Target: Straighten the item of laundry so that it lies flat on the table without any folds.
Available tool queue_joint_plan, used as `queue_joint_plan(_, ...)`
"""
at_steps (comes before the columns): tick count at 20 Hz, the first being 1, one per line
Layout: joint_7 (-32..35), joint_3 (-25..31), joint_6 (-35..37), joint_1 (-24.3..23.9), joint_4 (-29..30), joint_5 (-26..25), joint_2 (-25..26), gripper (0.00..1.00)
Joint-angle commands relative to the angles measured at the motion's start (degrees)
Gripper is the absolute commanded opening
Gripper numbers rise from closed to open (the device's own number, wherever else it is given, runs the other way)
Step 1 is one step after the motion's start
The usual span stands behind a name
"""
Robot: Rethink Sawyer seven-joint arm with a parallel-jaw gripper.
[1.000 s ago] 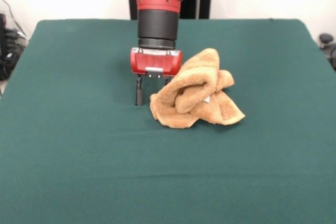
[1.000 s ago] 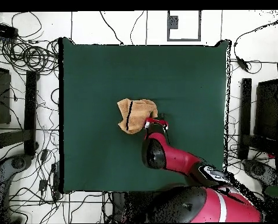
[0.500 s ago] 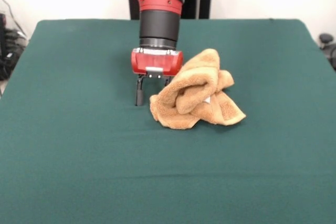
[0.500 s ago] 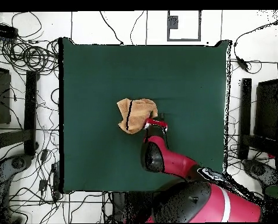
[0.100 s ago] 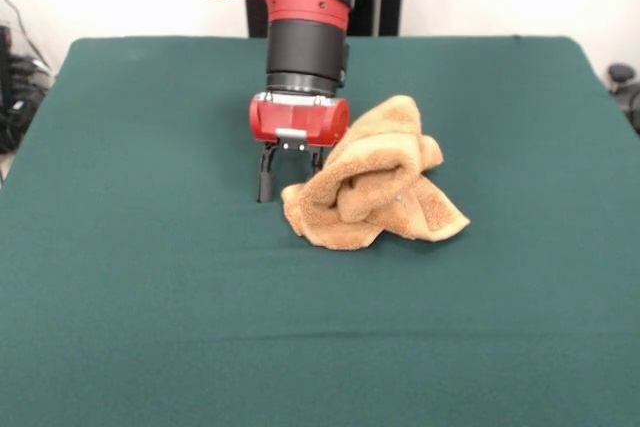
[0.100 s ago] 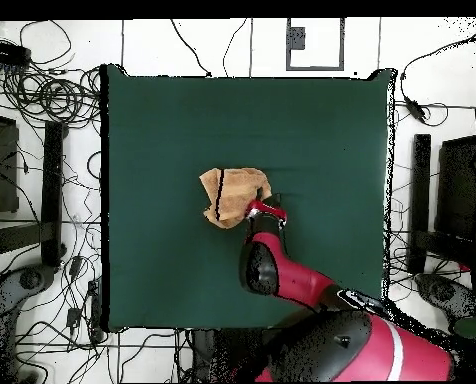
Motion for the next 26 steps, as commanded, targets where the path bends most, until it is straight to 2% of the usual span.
queue_joint_plan(1, 1.47, 2.46, 25.44, 5.14, -11.91, 7.05, 6.03, 1.00)
queue_joint_plan(4, -1.17, 2.61, 29.61, 4.09, -15.08, 3.14, 6.10, 1.00)
queue_joint_plan(11, 0.62, 2.52, 31.39, 3.79, -17.63, -1.05, 5.85, 1.00)
queue_joint_plan(24, 4.96, 3.17, 32.32, 2.95, -17.39, -2.18, 5.85, 1.00)
queue_joint_plan(25, 5.09, 3.40, 32.52, 2.72, -17.29, -2.06, 5.88, 0.00)
queue_joint_plan(26, 5.26, 3.70, 32.77, 2.43, -17.19, -1.94, 5.92, 0.00)
